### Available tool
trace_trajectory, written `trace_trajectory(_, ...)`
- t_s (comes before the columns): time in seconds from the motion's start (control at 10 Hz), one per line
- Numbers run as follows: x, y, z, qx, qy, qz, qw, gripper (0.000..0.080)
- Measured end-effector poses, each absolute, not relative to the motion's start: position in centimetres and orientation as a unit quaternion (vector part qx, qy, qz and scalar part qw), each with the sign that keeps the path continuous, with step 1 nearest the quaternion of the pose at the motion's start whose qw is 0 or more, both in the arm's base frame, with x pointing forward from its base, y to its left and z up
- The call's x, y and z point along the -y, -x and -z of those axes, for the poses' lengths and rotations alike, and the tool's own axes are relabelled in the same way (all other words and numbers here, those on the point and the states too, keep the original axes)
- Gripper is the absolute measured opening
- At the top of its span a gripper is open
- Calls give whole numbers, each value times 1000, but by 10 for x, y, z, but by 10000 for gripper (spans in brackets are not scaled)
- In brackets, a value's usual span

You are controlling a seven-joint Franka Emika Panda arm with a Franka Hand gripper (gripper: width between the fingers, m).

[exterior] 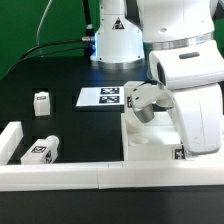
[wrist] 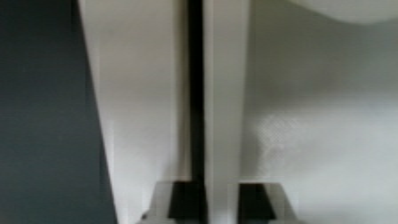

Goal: Assemble square table

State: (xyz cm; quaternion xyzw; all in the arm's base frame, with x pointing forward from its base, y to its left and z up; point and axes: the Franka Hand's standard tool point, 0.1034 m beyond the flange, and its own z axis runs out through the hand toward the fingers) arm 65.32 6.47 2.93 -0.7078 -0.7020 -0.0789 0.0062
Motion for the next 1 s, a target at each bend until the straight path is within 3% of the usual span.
trace_trajectory(0.1, -64, -653, -29, 701, 709, 79, 6, 107)
trace_trajectory(0.2, -64, -653, -29, 700, 710, 78, 7, 276)
trace_trajectory(0.3, -64, -654, -30, 689, 720, 78, 8, 276)
trace_trajectory(0.4, -56, -658, -40, 689, 721, 75, 4, 458)
trace_trajectory(0.5, -42, -661, -55, 683, 727, 65, 5, 580)
trace_trajectory(0.6, -29, -662, -63, 628, 776, 62, 8, 580)
trace_trajectory(0.7, -30, -661, -59, 574, 816, 59, 13, 635)
trace_trajectory(1.0, -31, -660, -57, 493, 868, 56, 20, 649)
